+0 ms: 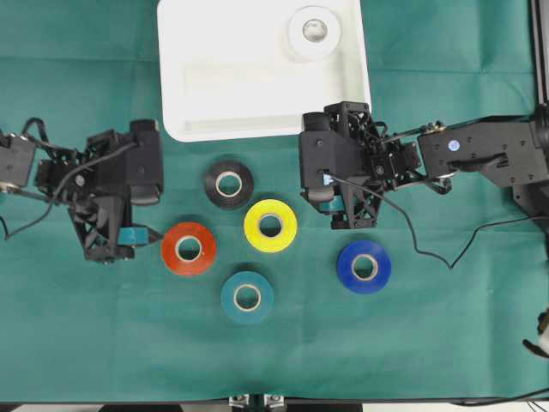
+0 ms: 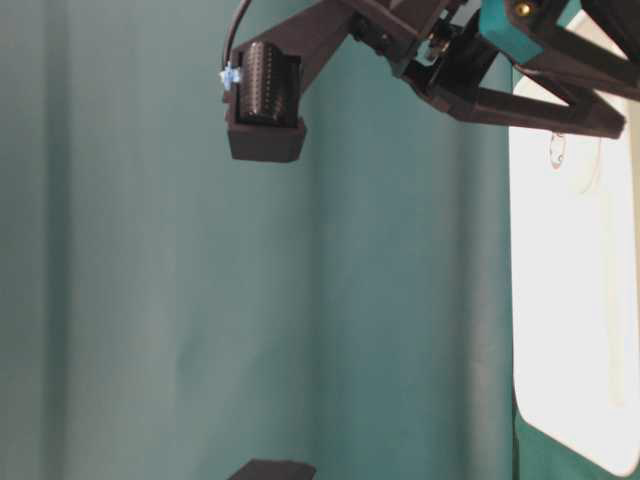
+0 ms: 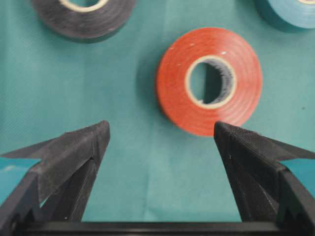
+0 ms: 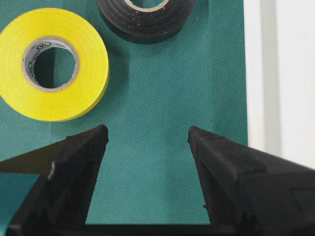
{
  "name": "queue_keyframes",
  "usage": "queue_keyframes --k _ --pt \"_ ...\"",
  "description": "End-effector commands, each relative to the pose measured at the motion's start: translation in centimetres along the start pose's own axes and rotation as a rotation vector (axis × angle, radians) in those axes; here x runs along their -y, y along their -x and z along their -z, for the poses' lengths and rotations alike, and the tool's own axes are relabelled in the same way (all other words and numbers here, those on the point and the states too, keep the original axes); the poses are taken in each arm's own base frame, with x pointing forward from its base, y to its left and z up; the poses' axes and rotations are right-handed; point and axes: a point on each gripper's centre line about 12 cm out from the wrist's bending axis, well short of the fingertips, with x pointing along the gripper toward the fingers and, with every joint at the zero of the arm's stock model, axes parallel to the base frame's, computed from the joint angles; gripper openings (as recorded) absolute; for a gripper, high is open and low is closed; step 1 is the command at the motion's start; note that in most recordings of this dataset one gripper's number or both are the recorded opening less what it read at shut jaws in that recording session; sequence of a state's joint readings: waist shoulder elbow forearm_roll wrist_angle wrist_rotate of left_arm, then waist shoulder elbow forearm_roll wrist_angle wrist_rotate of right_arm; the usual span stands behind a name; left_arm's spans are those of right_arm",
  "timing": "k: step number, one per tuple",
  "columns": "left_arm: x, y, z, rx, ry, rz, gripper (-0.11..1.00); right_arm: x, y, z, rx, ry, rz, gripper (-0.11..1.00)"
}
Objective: Put the tape alternately from left to right into the white case.
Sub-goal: 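Move the left gripper over the orange-red tape roll, then lower the left gripper into the orange roll's hole and grip it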
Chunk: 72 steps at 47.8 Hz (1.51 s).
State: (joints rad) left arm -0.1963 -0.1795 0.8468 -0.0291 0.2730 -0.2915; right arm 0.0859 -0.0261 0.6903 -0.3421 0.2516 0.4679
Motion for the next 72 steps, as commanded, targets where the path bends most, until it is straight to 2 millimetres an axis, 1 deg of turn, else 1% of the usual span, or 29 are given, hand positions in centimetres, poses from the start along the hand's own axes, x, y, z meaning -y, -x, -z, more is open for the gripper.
queue_keyframes --k 1,13,31,40,54,63,72 --pt "1.2 0.2 -1.4 0.037 -0.013 0.025 0.54 -0.2 0.9 -0.9 0.036 0.0 -0.008 0.74" --pt "2.0 -1.0 -1.7 0.018 -0.027 0.032 0.54 -0.2 0.6 -0.6 0.027 0.0 -0.007 0.74" --pt "2.3 -2.8 -2.2 -0.009 -0.012 0.024 0.54 -0.1 0.6 -0.5 0.024 -0.001 -0.004 0.74" --pt "1.7 -3.9 -1.7 -0.041 0.027 0.004 0.54 -0.2 0.6 -0.6 0.028 0.002 -0.008 0.74" --pt "0.6 -5.6 -1.3 -0.073 0.046 -0.024 0.54 -0.1 0.4 0.0 0.028 0.002 -0.014 0.74" --pt "0.4 -6.4 -0.9 -0.08 0.049 -0.028 0.54 -0.2 0.5 0.0 0.038 0.004 -0.021 0.74" --pt "0.3 -6.6 -0.9 -0.079 0.046 -0.029 0.53 -0.2 0.5 -0.1 0.04 0.003 -0.021 0.74"
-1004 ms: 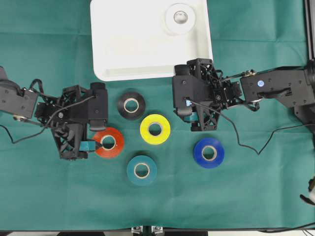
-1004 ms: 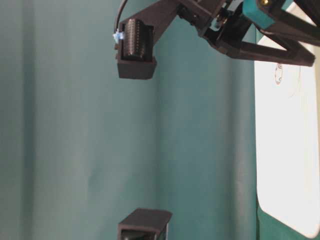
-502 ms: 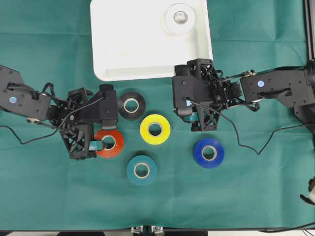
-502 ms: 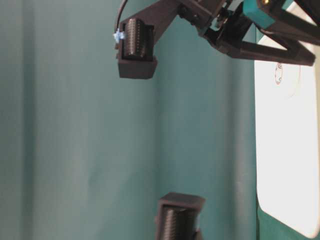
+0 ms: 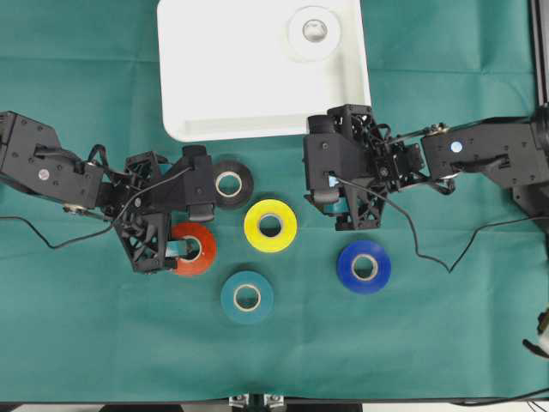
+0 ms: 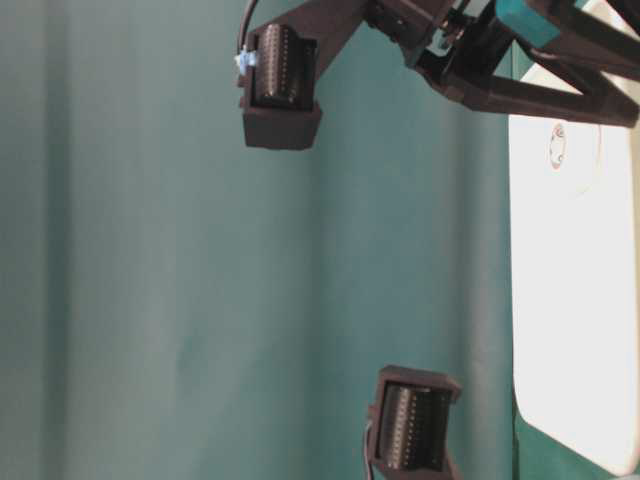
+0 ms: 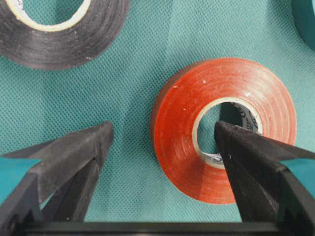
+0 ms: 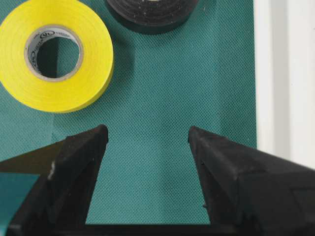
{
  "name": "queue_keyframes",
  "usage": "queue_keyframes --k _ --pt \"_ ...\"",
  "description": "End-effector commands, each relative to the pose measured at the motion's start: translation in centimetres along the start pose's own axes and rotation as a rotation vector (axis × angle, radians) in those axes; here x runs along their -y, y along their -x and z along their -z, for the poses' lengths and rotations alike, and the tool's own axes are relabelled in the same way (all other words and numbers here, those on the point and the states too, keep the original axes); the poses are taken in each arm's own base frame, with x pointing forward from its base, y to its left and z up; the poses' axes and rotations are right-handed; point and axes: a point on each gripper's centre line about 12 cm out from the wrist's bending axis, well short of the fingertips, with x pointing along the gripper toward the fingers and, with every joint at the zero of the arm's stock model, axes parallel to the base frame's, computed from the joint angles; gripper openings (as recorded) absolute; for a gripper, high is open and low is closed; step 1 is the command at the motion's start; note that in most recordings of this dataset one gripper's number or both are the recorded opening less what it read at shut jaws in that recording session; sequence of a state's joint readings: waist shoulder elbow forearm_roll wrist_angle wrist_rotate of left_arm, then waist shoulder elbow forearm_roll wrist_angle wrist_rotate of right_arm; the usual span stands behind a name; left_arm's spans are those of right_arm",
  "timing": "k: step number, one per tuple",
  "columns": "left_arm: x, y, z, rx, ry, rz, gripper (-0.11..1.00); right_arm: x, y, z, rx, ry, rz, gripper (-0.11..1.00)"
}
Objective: Put the tape alternately from left to right into the white case.
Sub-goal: 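Lower the left gripper into the orange roll's hole and grip it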
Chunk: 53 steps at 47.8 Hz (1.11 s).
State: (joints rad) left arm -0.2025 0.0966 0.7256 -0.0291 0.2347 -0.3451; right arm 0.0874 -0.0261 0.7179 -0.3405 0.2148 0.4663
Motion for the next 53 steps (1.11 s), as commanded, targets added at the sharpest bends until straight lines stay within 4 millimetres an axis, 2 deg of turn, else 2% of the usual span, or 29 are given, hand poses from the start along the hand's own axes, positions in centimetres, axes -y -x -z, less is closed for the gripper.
queue_keyframes --k 1,5,15,21,38,53 --pt "0.2 0.3 -1.0 0.033 -0.002 0.009 0.52 -0.1 0.6 -0.8 0.034 0.001 -0.007 0.74" --pt "0.2 0.3 -0.9 0.031 -0.007 0.009 0.46 -0.1 0.6 -0.8 0.034 0.0 -0.007 0.74" --pt "0.1 0.2 -0.7 0.024 -0.007 0.006 0.11 -0.1 0.7 -1.0 0.039 -0.001 -0.007 0.73" --pt "0.2 0.3 -0.7 0.027 -0.01 0.008 0.0 -0.1 0.7 -1.1 0.041 -0.001 -0.007 0.73" --pt "0.5 0.8 -1.1 0.04 -0.015 0.016 -0.02 -0.2 0.7 -1.1 0.04 0.0 -0.008 0.73" --pt "2.0 4.3 -1.9 0.085 -0.048 0.052 -0.02 -0.2 0.7 -1.1 0.042 0.0 -0.009 0.73"
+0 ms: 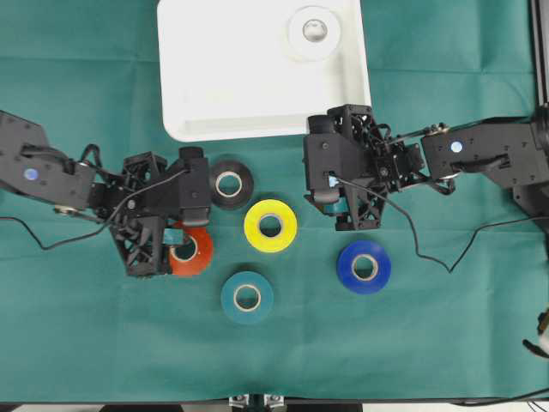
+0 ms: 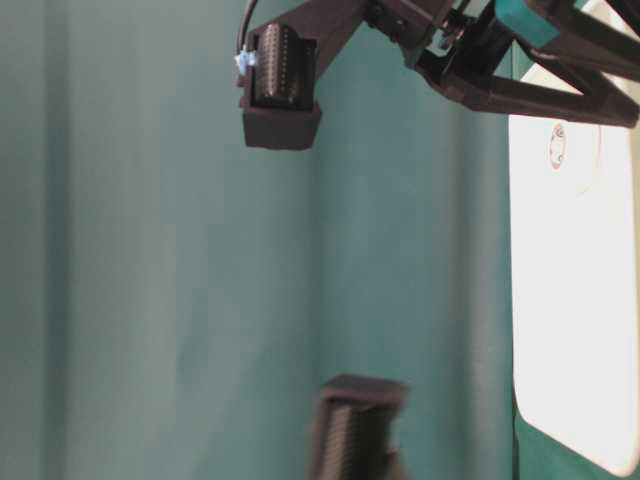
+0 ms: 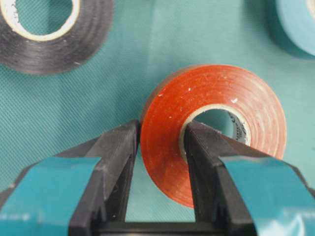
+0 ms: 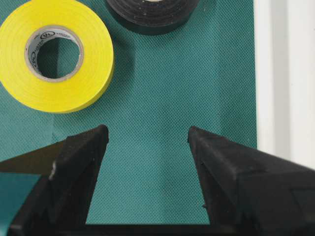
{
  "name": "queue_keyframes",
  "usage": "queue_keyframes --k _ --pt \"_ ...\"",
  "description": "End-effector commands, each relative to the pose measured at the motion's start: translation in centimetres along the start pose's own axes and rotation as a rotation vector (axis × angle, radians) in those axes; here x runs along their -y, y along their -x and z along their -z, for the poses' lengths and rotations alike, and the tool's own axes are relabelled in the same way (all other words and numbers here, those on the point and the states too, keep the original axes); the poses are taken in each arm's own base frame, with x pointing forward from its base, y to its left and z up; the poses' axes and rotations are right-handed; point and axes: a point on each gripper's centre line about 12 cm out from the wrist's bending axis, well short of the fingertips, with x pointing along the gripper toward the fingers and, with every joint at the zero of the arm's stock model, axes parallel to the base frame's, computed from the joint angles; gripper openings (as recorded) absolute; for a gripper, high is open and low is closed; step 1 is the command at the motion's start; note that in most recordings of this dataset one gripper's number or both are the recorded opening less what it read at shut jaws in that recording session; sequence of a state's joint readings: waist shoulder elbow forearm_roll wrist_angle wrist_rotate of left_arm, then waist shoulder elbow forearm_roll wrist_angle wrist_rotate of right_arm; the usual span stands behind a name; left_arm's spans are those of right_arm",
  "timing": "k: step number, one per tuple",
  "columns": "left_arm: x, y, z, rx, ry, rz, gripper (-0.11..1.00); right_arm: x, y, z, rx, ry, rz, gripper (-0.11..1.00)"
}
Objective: Put the tape alternately from left to right into the white case.
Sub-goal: 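Lower the left gripper into the orange roll's hole and grip it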
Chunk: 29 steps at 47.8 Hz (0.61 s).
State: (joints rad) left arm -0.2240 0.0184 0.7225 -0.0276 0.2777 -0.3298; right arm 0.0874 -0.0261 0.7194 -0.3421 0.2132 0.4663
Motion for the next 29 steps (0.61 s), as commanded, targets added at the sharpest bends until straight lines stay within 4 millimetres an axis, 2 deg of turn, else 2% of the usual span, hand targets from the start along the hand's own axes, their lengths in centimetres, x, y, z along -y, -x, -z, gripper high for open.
queue_keyframes --k 1,20,29 --pt "1.0 2.2 -1.4 0.059 -0.014 0.029 -0.02 -0.2 0.7 -1.2 0.042 -0.001 -0.008 0.73" --pt "1.4 6.4 -2.0 0.107 -0.02 0.051 -0.02 -0.2 0.7 -1.3 0.045 0.0 -0.009 0.73" --pt "1.5 7.3 -2.1 0.127 -0.021 0.06 -0.03 -0.2 0.7 -1.3 0.047 -0.002 -0.009 0.73"
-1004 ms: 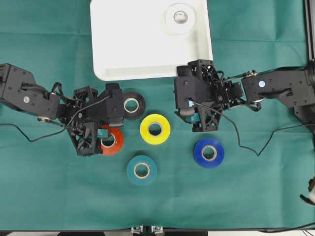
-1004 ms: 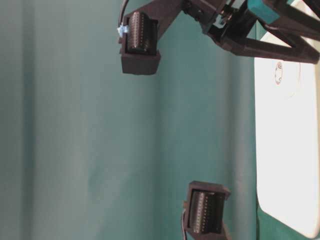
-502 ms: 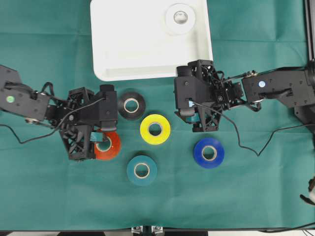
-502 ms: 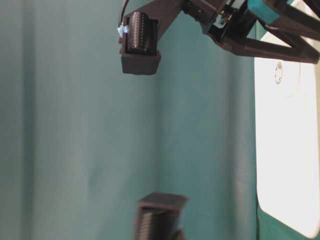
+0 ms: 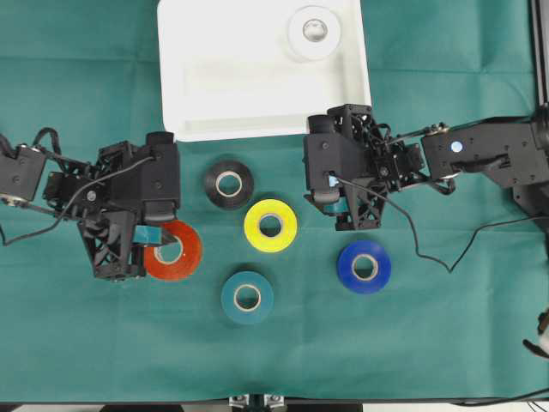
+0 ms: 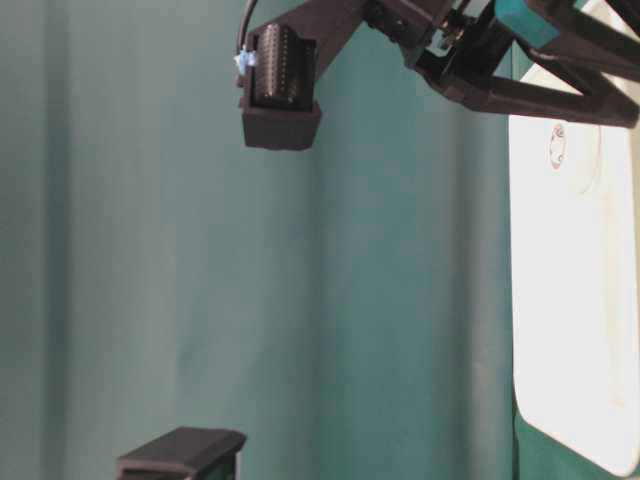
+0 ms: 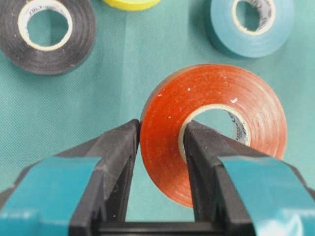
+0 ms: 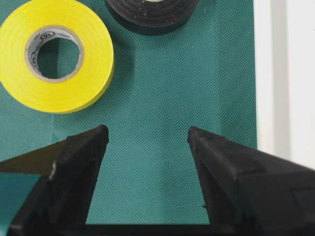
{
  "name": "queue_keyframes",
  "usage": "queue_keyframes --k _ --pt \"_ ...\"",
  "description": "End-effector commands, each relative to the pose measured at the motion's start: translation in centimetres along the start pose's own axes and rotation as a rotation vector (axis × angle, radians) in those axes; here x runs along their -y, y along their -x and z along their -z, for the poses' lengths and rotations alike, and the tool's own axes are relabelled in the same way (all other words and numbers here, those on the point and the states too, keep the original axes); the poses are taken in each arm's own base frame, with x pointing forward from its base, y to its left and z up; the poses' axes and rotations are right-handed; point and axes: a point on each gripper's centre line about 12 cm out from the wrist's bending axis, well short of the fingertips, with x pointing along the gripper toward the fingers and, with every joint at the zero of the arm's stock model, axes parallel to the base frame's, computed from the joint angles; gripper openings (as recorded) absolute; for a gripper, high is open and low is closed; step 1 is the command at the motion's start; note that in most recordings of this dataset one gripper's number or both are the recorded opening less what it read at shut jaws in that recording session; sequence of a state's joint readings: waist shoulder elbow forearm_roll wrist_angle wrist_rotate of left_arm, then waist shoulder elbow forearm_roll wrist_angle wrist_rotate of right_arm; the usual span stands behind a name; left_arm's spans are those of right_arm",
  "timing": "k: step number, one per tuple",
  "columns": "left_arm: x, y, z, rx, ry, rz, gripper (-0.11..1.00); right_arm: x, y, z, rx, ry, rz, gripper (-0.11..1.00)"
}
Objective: Put the tape alternately from left to right into the white case.
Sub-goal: 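Lower the left gripper into the orange roll's hole and grip it, then lift the orange roll and carry it into the tray's left side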
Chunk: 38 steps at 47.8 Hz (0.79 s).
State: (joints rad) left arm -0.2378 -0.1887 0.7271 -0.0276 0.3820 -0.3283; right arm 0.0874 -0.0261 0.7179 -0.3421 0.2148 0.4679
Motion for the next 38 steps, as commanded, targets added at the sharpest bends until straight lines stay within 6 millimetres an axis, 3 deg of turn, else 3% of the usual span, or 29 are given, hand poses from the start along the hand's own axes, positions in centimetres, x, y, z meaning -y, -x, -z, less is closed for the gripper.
queue_keyframes --k 1,10,16,38 --pt "0.4 1.0 -0.7 0.038 -0.005 0.016 -0.03 -0.2 0.7 -1.3 0.046 0.0 -0.009 0.73" --pt "0.2 0.9 -0.6 0.036 -0.036 0.01 -0.03 -0.2 0.8 -1.5 0.051 -0.002 -0.009 0.73" --pt "-1.1 1.0 -1.1 0.044 -0.063 -0.016 -0.03 -0.3 0.8 -1.7 0.057 0.004 -0.011 0.73" --pt "-11.0 2.7 -3.2 0.09 -0.067 -0.209 -0.03 -0.3 0.8 -1.9 0.06 0.003 -0.011 0.73"
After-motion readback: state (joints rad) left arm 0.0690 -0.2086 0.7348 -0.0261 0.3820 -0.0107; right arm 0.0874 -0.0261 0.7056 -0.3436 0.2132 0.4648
